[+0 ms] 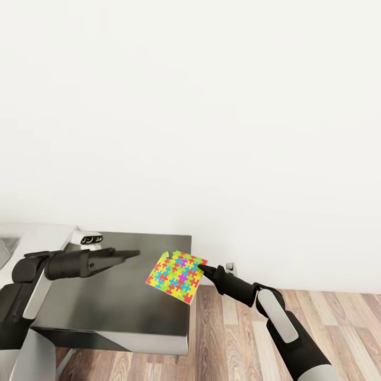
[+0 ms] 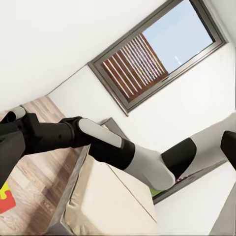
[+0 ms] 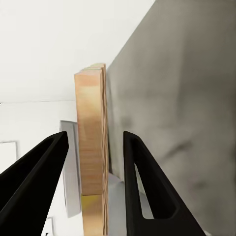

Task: Put all the toys in the child's room - the three board games (two on the bed and one on the table), the two jigsaw puzzles on the table, and the tennis ball on the table - inside the toy box on the table in the child's room.

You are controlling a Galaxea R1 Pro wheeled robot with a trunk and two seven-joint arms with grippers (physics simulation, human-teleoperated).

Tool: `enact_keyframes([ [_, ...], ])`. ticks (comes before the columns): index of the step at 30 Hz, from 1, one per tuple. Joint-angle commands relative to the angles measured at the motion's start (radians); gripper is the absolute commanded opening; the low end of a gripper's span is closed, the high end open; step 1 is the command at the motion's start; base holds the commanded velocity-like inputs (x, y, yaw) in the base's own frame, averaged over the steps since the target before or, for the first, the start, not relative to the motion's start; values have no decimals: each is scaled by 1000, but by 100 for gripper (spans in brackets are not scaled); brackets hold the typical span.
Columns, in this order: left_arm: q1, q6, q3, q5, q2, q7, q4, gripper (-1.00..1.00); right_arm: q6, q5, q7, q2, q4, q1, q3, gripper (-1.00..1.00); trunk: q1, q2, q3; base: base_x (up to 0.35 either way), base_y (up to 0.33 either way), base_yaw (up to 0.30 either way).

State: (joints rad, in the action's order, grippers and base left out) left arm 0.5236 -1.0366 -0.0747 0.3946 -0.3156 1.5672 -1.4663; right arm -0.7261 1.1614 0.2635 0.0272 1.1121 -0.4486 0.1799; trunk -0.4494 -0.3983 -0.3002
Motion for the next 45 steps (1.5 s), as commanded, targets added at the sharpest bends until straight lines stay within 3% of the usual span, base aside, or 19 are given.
enact_keyframes([
  [1, 0, -11, 5, 0, -1, 4, 0, 100, -2, -2, 3, 1, 0, -1, 1, -100, -1, -2, 0, 0, 0, 0],
  [8, -1, -10, 24, 0, -2, 4, 0, 100, -2, -2, 3, 2, 0, 1, 0, -100, -1, -2, 12, 0, 0, 0],
  [37, -1, -10, 26, 0, -1, 4, 0, 100, -1, -3, 3, 2, 0, 1, 0, -100, -1, -2, 60, -1, 0, 0],
  [45, -1, -11, 26, -2, -2, 4, 0, 100, -1, -3, 3, 2, 0, 1, 0, -100, -1, -2, 73, -154, 0, 0],
])
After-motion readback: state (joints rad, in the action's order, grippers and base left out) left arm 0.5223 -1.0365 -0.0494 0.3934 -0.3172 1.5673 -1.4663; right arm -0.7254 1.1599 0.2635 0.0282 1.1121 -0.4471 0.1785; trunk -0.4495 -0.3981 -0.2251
